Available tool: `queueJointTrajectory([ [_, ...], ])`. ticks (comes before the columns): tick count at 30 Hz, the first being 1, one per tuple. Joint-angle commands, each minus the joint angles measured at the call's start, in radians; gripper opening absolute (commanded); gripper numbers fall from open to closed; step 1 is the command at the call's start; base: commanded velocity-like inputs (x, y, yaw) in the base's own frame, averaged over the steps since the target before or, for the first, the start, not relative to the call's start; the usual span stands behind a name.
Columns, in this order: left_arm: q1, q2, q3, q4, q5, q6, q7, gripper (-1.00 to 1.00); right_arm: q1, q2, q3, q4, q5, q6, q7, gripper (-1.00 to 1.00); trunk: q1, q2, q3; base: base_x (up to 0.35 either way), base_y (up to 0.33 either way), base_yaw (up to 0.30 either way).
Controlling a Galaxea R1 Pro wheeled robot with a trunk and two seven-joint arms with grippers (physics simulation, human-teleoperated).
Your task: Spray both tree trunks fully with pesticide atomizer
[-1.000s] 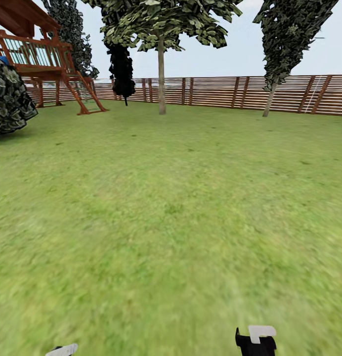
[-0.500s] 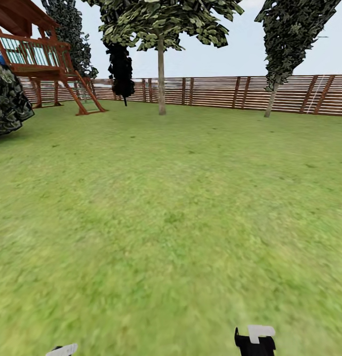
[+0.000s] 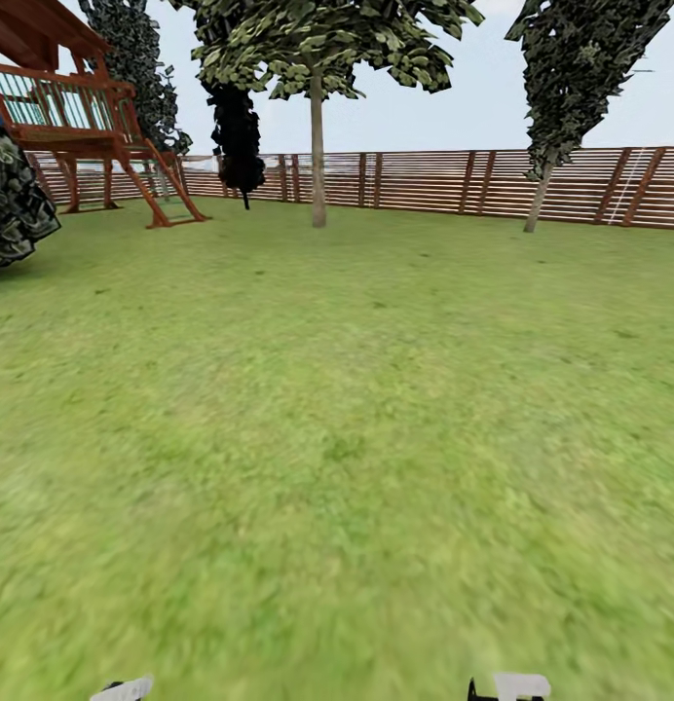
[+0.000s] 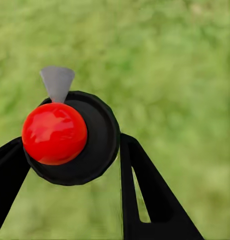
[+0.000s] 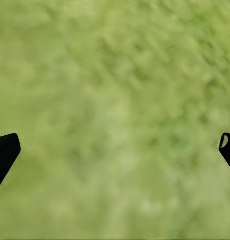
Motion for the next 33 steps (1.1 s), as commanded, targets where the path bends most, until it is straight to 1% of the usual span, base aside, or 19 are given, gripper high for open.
queueJointTrajectory([
  [1, -0.001, 0.0, 0.001, 0.001, 0.002, -0.003, -0.001, -1.0, 0.0, 0.0, -0.008, 0.001, 0.011, -0.003, -0.004, 1.0, 0.0, 0.0, -0.001, 0.338, 0.0, 0.0],
  [33, -0.001, 0.001, 0.001, 0.001, 0.002, -0.003, -0.001, -1.0, 0.001, 0.0, -0.008, 0.001, 0.011, -0.003, -0.004, 1.0, 0.0, 0.0, -0.001, 0.338, 0.0, 0.0],
])
